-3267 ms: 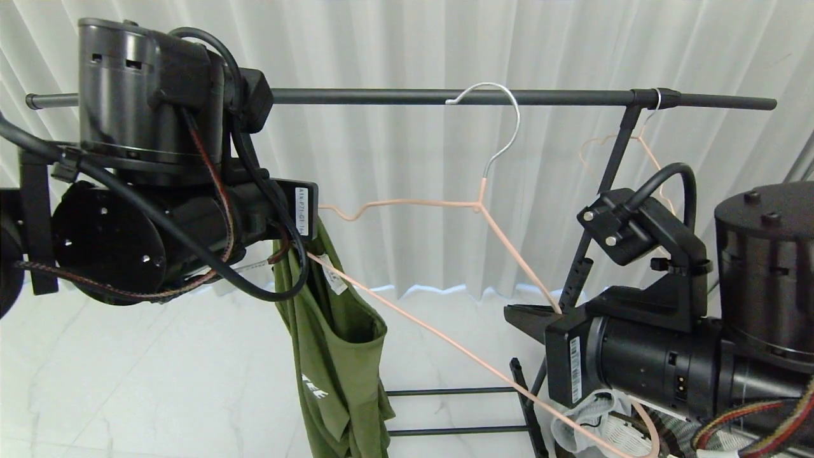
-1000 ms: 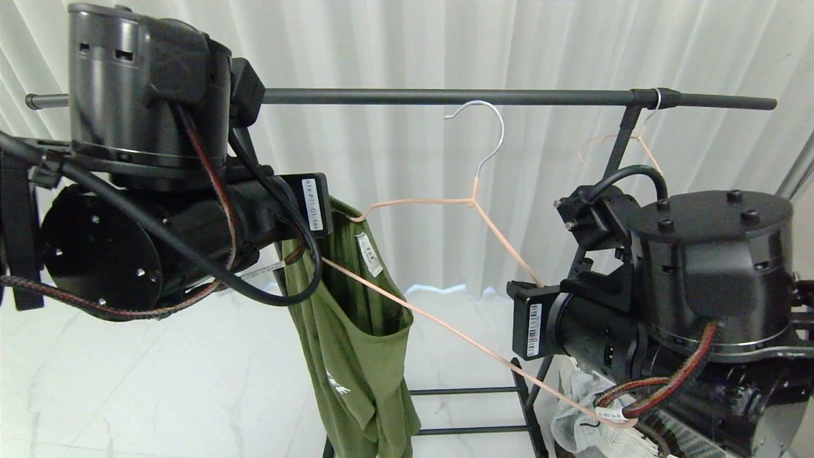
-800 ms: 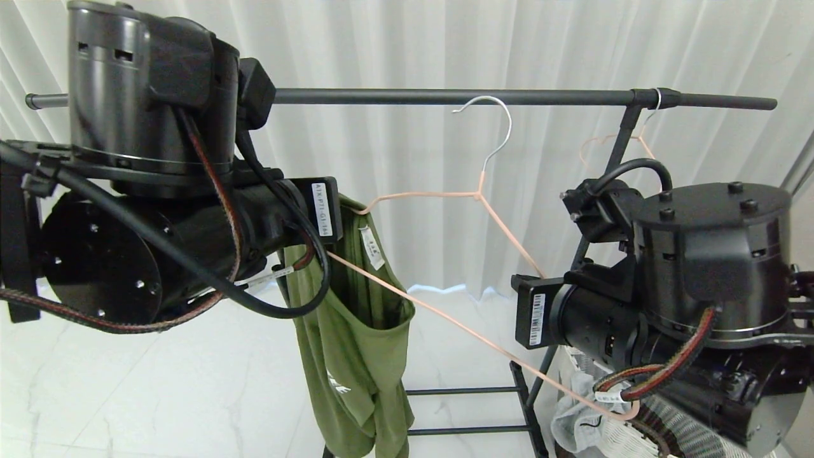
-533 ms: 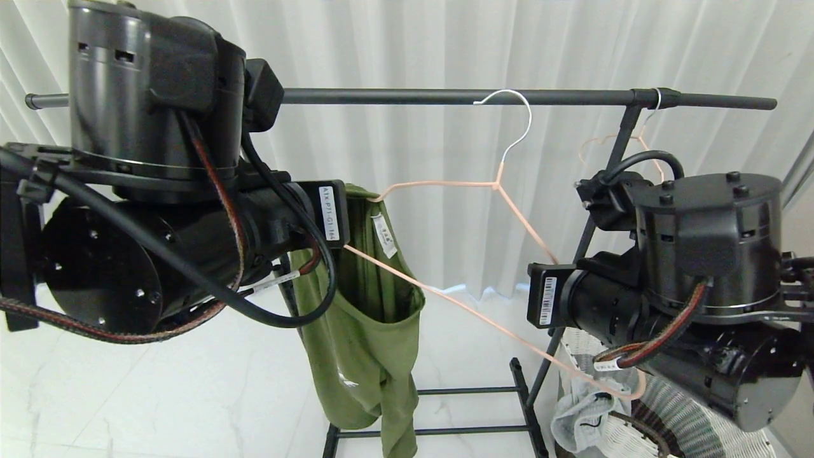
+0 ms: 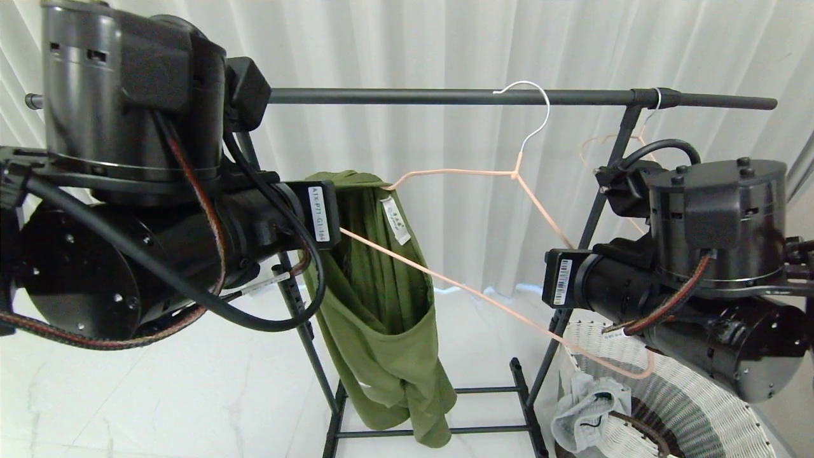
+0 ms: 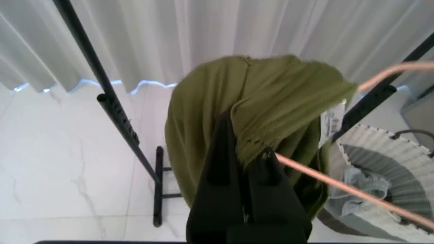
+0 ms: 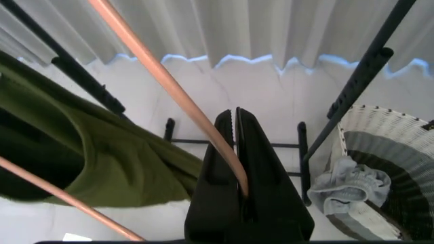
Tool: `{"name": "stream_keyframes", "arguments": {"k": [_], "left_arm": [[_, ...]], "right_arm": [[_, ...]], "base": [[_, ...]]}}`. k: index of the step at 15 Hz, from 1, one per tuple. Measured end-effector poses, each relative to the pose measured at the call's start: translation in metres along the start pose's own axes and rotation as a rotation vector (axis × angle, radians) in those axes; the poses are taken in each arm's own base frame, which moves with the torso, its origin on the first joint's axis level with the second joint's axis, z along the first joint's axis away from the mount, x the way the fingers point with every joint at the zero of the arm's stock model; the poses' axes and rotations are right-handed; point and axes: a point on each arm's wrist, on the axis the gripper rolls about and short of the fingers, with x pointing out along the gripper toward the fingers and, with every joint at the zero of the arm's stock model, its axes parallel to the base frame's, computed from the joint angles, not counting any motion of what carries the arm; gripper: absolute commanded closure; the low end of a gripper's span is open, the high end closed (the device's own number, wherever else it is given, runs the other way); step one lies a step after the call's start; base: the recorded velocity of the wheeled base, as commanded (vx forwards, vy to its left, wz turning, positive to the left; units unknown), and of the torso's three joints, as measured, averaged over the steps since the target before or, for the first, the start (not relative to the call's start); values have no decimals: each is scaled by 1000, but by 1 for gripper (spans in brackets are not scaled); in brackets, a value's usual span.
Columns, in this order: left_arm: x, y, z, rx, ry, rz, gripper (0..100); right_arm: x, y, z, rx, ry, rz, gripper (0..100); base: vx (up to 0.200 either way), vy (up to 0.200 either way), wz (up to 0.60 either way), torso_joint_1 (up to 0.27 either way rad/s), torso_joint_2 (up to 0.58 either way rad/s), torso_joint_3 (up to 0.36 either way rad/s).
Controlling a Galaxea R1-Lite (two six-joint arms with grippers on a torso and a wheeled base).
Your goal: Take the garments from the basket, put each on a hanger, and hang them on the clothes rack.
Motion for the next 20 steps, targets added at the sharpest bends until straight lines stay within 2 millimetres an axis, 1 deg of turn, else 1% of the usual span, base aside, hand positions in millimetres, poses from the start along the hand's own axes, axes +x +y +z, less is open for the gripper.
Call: {"name": "stream_keyframes", "arguments": {"k": [3,6,8,13,15,17,20], "left_arm": [[-6,-12,-5,19,9,-52,100],[-19,-31,-8,29,10,-138,100],[-23,-37,-8,9,10,-170,100],[-25,-40,-6,-4,5,-184,100],[-26,-40,-2,-14,-6,-190,100],[-28,-41,2,-40,-16,-197,100],[-30,-43,5,-47,-22,-211,100]], "right_arm": [[-2,7,2,4,-8,23,100],[-7,24,-2,-7,2,80,100],[-12,35,-9,-21,19,123,100],[-31,62,-27,-34,65,229,100],[-36,70,-35,-46,83,261,100],[-35,79,-39,-37,73,287,100],[-28,86,-49,-49,79,293,100]], "base": [[0,0,0,0,0,0],[0,0,0,0,0,0],[0,0,0,0,0,0],[0,0,0,0,0,0],[0,0,0,0,0,0],[0,0,0,0,0,0],[0,0,0,0,0,0]]}}
